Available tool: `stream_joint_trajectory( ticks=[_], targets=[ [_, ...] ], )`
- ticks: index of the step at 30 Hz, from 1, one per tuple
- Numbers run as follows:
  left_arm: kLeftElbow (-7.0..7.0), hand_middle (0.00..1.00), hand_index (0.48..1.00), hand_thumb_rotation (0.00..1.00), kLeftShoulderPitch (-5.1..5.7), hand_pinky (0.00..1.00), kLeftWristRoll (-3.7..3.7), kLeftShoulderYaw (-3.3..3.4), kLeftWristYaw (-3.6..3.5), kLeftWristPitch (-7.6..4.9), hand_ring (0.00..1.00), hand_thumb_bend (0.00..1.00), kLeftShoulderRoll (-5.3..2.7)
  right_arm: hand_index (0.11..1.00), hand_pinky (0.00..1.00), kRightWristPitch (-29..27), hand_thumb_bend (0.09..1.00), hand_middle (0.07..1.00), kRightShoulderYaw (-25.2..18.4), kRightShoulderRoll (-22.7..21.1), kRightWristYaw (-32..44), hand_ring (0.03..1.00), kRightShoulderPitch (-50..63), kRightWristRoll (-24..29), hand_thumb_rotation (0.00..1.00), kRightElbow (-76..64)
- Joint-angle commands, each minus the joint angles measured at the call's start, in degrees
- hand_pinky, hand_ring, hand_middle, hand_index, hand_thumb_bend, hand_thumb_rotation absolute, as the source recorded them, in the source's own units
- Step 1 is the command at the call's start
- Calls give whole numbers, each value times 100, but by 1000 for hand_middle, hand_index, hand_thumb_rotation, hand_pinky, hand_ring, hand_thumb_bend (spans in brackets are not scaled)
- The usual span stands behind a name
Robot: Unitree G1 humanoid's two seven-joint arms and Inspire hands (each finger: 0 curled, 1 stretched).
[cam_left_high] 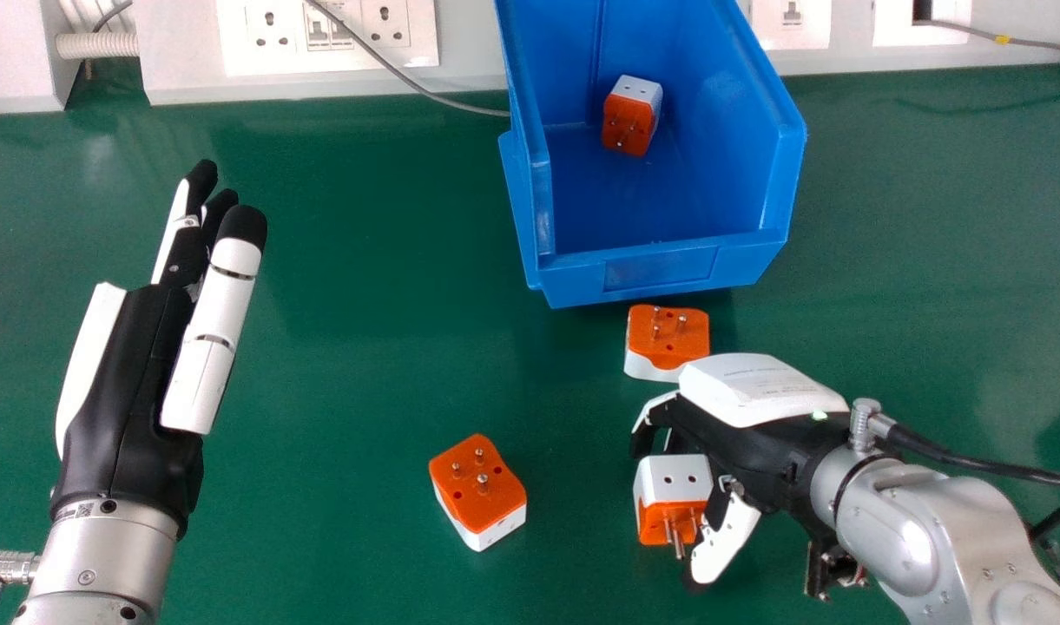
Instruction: Pick all objects and put in blue box
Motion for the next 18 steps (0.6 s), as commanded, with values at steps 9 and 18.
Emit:
stream_joint_trajectory(
  ticks=[9,18],
  targets=[
    [-282,990,1000,1000,-53,943,-5,25,30,28,985,478,41,704,420,-80,520,673,-57,-28,-133,572,-1,13,0,84],
    [-283,990,1000,1000,-81,943,3,18,29,71,985,478,48,678,371,-8,505,618,-61,59,-208,515,29,32,0,90]
  ],
)
